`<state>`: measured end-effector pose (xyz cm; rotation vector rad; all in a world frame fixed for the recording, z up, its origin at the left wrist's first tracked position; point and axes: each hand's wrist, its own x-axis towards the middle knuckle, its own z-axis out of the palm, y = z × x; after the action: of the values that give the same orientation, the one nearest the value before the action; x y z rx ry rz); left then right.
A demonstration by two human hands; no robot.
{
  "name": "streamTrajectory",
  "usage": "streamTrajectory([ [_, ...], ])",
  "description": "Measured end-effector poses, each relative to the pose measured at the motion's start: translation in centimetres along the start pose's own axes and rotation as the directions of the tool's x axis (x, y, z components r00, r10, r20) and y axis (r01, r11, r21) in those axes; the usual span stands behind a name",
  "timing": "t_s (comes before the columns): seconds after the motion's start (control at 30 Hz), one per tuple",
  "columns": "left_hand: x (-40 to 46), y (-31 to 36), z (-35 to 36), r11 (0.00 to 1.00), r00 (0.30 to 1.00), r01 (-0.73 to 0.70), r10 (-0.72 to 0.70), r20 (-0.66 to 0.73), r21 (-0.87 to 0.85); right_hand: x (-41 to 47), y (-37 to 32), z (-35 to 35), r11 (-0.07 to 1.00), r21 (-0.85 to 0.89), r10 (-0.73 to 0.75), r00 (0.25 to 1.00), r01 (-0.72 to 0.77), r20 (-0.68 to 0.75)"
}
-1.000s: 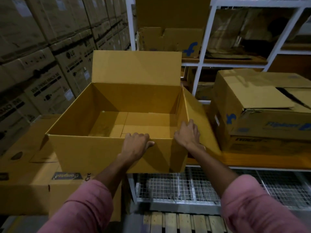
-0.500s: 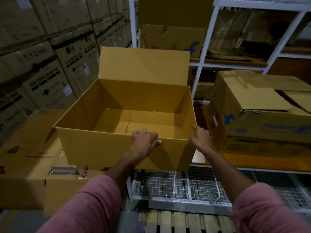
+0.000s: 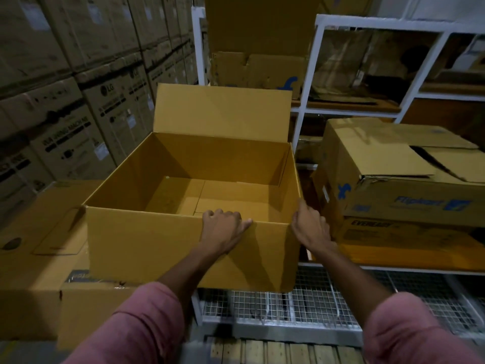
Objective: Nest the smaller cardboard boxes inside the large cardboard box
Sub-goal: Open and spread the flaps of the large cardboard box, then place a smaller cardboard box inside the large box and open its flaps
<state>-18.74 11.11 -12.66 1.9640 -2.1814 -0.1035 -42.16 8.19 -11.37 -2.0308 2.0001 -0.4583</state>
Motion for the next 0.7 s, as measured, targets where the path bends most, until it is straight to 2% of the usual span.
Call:
streamTrajectory([
  [0.1,0.4,2.1,-0.2,0.997,0.998,0.032,-0.028,-0.053,0.074,-0.3,0.2,0.0,0.994,-0.069,-0.088,0.995,0.086,-0.036],
  [0.2,1.2,4.7,-0.8,0.998,0.996,0.001,0.005,-0.094,0.067,-0.2,0.4,-0.4,0.974,-0.137,-0.194,0.978,0.183,-0.072],
  [0.4,4.8,8.7,-2.6,0.995,0.98,-0.095,0.098,-0.175,0.028,2.2,0.5,-3.7,0.955,-0.118,-0.292,0.937,0.273,-0.19],
  [0.57,11.1,12.6,-4.7,0.973,0.953,-0.229,0.231,-0.197,0.034,4.9,0.9,-8.2,0.953,-0.15,-0.3,0.896,0.264,-0.327],
  [0.7,15.4,16.6,-5.5,0.949,0.932,-0.313,0.299,-0.202,-0.036,7.8,3.8,-11.6,0.963,-0.201,-0.244,0.888,0.177,-0.389],
])
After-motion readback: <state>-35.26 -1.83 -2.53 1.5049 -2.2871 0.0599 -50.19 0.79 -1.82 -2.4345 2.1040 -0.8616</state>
